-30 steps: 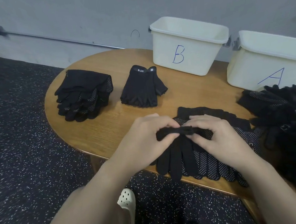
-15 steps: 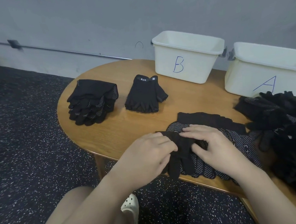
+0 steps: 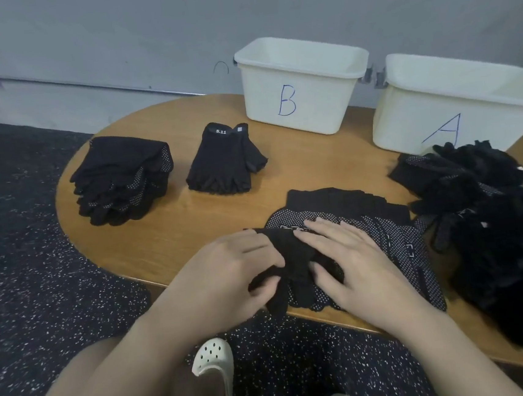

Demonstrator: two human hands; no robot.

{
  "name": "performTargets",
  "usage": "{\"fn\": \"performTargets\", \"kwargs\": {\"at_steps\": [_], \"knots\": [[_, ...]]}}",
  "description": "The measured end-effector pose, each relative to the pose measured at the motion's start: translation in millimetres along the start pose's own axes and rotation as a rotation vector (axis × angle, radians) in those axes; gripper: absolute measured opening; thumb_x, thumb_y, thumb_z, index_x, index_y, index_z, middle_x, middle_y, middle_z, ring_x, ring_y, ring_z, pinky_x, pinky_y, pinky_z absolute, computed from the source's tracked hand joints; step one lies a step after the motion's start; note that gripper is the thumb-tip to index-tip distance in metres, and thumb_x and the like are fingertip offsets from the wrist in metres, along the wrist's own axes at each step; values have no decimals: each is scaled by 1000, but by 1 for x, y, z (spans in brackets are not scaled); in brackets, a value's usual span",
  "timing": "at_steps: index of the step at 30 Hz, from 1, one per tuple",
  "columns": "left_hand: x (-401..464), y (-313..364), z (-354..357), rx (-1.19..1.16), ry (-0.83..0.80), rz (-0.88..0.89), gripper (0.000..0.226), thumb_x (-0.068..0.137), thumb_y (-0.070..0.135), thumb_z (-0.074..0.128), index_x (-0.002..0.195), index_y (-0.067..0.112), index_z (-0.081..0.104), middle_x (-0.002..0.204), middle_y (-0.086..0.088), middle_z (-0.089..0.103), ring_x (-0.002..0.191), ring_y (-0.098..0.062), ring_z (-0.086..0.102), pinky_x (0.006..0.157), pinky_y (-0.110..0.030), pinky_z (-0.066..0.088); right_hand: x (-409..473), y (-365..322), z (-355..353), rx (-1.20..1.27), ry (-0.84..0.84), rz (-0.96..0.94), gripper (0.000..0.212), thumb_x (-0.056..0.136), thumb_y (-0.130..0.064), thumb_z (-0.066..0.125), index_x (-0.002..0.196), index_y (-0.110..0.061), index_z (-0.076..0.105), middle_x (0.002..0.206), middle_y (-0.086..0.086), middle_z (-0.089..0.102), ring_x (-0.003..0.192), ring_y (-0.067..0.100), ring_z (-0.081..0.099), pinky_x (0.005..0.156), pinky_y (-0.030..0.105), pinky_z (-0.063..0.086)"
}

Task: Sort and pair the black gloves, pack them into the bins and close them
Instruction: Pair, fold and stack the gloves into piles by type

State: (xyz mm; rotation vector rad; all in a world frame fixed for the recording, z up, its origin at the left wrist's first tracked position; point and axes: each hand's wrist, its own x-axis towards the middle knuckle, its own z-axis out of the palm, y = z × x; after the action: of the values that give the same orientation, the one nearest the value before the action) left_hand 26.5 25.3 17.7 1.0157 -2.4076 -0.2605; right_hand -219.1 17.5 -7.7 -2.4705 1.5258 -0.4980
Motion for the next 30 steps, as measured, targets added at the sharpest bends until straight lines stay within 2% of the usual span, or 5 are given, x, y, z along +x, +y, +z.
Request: {"fn": "performTargets", "kwargs": {"at_steps": [12, 15, 18, 22, 30], "knots": [[1, -1, 4, -40, 74, -60, 27, 102, 29, 57, 82, 16, 70, 81, 10, 62, 80, -11, 56, 78, -35, 48, -2, -12, -4, -18, 33, -25, 54, 104, -39, 27, 150, -26, 52, 160, -11, 42, 151, 0, 26, 129, 35, 11], [10, 0, 11, 5, 108, -170, 35, 106, 31, 45, 123, 14, 71, 126, 5, 68, 121, -16, 59, 110, -33, 40, -1, -22, -2, -50, 30, -12, 58, 109, -47, 22, 157, -21, 42, 164, -9, 36, 153, 1, 22, 129, 36, 13], [12, 1, 23, 65, -148, -238, 60, 109, 43, 26, 163, 18, 26, 170, 5, 23, 158, -6, 11, 128, -22, 3, 1, -28, 5, -148, -62, 5, 65, 108, -52, 11, 163, -20, 26, 169, -7, 22, 156, 1, 10, 129, 35, 6], [6, 2, 30, 175, -323, -284, 66, 105, 49, 4, 165, 23, -9, 172, 9, -13, 154, 0, -21, 128, -29, -7, 2, -29, 6, -210, -95, 62, 69, 105, -54, 7, 165, -21, 14, 172, -7, 10, 157, 3, 0, 129, 36, -2], [-2, 2, 28, 257, -313, -478, 86, 97, 68, 2, 165, 17, -10, 173, 2, -13, 157, -9, -17, 130, -36, -4, -6, -35, 3, -303, -117, 249, 93, 92, -73, -6, 165, -16, 3, 172, 0, -4, 157, 9, -11, 128, 39, -10]]}}
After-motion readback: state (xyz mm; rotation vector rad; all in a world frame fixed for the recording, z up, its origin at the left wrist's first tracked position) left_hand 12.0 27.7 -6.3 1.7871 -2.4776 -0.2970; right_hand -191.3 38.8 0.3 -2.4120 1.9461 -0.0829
